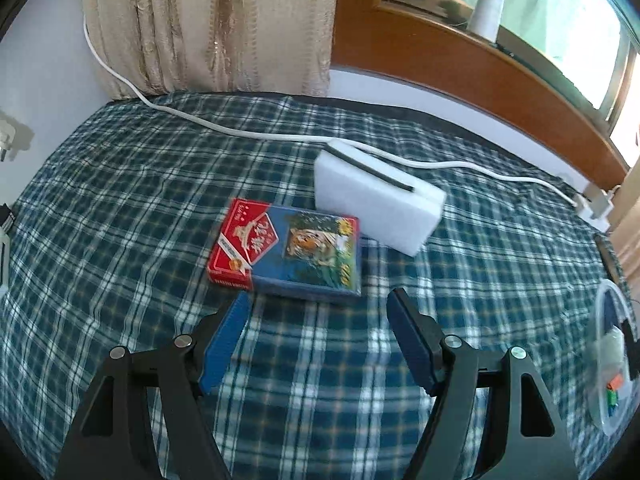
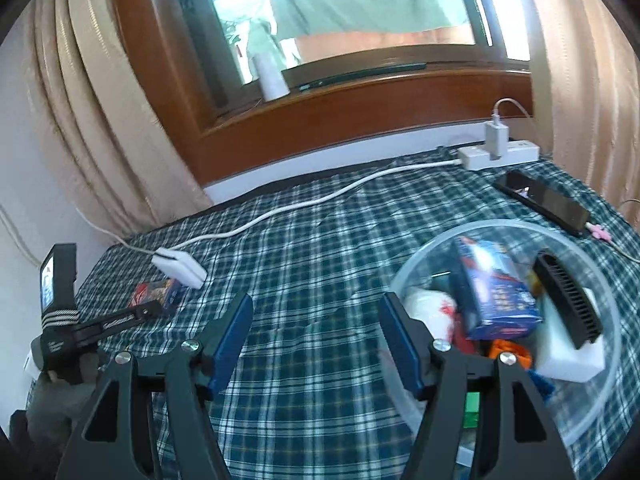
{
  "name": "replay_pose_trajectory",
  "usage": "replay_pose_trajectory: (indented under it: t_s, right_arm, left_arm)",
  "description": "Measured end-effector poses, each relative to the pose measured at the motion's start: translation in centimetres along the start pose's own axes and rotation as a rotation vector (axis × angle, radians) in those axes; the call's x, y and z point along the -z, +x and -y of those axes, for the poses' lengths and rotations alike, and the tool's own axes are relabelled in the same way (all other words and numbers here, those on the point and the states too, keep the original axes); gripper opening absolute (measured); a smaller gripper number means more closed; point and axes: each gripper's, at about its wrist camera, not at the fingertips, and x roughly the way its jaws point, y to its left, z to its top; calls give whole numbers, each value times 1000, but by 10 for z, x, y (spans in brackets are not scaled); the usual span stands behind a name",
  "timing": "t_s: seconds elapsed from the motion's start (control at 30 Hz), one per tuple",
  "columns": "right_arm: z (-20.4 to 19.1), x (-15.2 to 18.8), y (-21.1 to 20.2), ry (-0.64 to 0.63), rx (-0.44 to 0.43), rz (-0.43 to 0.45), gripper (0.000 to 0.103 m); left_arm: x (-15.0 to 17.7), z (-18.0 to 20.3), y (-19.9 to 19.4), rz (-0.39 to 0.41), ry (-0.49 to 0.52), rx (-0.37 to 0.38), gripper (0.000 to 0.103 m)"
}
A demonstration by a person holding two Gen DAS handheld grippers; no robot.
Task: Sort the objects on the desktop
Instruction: 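Withdraw both tools from the bowl toward the card box and eraser, then lower the left tool onto the tiger playing-card box and grasp it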
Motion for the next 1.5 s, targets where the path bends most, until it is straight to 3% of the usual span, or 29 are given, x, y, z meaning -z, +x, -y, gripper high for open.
replay_pose_trajectory:
  t_s: [0.2, 0.47, 0.83, 1.0, 1.17, 1.5]
  right_arm:
    - [-12, 2, 15, -19, -23, -36, 70]
    - [-30, 4, 34, -44, -58, -80, 70]
    - [-48, 8, 51, -88, -96, -117, 70]
    - [-55, 8, 60, -105, -110, -145, 70]
    - [-66, 7, 74, -141, -129, -172, 70]
    - [-77, 8, 104, -162, -128, -224, 70]
  left_arm:
    - [-4, -1, 14, -5, 18, -61, 75]
    - [-6, -16, 25, -8, -4, -84, 75]
    - [-10, -82, 15, -7, -133, -138, 75]
    - [-13, -100, 7, 6, -218, -81, 75]
    - [-19, -94, 2, 25, -213, -35, 75]
    - [-47, -73, 33, 27, -205, -50, 82]
